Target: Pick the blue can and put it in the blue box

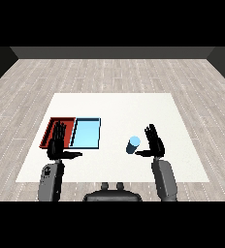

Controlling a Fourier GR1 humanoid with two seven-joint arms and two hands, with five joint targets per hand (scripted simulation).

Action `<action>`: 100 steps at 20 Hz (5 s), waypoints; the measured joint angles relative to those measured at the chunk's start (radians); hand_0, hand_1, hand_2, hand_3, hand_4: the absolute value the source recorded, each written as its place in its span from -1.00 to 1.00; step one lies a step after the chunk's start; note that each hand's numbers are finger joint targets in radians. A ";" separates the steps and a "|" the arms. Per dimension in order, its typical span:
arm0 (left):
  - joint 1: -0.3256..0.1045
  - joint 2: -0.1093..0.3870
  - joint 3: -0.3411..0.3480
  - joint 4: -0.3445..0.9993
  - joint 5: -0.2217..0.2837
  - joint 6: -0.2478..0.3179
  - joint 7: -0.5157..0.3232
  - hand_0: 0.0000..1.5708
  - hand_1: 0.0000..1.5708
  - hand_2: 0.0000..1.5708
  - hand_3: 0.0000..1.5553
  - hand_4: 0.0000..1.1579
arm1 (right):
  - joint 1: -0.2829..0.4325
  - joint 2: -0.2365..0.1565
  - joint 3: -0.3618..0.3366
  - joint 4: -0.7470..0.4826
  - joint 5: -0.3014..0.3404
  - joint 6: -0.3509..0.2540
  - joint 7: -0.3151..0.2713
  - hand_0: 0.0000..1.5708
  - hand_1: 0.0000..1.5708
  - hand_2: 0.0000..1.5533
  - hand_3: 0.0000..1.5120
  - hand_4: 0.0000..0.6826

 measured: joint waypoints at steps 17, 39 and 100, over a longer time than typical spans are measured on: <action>0.015 -0.011 -0.008 -0.012 0.000 0.002 -0.001 -1.00 -1.00 -1.00 -1.00 -1.00 | -0.024 0.017 0.096 0.185 -0.042 -0.064 -0.123 -1.00 -1.00 -1.00 -1.00 -1.00; 0.004 -0.010 0.000 -0.049 0.018 0.015 0.051 -1.00 -1.00 -1.00 -1.00 -1.00 | -0.171 0.014 0.119 0.376 -0.081 -0.091 -0.121 -1.00 -1.00 -1.00 -1.00 -1.00; -0.212 -0.074 -0.442 0.311 0.030 0.245 0.138 -1.00 -1.00 -1.00 -1.00 -1.00 | -0.319 0.017 0.285 -0.027 0.410 -0.472 0.197 0.90 0.90 0.89 0.85 0.77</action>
